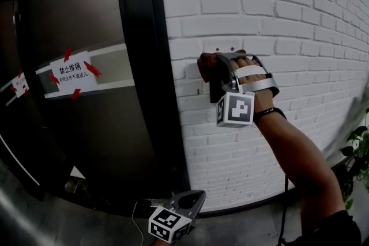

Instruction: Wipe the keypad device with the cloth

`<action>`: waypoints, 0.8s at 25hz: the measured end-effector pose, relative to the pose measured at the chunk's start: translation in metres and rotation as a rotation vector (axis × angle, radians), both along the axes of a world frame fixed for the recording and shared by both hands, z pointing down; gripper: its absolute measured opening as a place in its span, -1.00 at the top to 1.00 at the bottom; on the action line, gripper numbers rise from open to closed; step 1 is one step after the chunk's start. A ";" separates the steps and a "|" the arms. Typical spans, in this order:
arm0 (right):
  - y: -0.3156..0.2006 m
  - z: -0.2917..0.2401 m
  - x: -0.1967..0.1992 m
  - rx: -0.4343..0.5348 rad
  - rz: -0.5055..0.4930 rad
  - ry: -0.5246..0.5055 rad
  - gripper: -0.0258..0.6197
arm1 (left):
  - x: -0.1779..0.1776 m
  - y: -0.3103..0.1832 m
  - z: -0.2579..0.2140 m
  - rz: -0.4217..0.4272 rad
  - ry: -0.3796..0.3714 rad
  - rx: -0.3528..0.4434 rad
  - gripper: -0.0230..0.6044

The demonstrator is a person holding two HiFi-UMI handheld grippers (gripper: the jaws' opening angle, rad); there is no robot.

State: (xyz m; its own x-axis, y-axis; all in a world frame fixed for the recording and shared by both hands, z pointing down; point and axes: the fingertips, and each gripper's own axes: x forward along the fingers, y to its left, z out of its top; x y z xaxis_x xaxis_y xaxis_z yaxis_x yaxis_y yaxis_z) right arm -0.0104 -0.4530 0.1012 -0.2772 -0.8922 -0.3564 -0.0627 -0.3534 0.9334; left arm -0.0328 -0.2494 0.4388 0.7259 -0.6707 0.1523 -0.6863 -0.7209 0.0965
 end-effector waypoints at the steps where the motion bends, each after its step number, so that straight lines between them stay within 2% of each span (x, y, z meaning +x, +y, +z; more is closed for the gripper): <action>1: -0.001 0.002 0.000 0.012 0.003 0.004 0.76 | 0.000 0.000 0.000 -0.001 -0.001 -0.002 0.87; 9: -0.004 0.025 0.000 0.006 0.001 -0.009 0.77 | 0.004 -0.004 0.001 0.013 -0.008 0.002 0.87; 20: -0.004 0.061 0.004 -0.068 0.003 0.000 0.77 | 0.006 -0.004 0.005 0.024 -0.024 0.000 0.87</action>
State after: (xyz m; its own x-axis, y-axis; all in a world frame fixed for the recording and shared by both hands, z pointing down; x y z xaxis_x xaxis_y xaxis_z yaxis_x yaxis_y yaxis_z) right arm -0.0062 -0.4571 0.1620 -0.2743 -0.9152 -0.2954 -0.0617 -0.2898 0.9551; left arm -0.0263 -0.2532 0.4433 0.7380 -0.6531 0.1697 -0.6709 -0.7372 0.0803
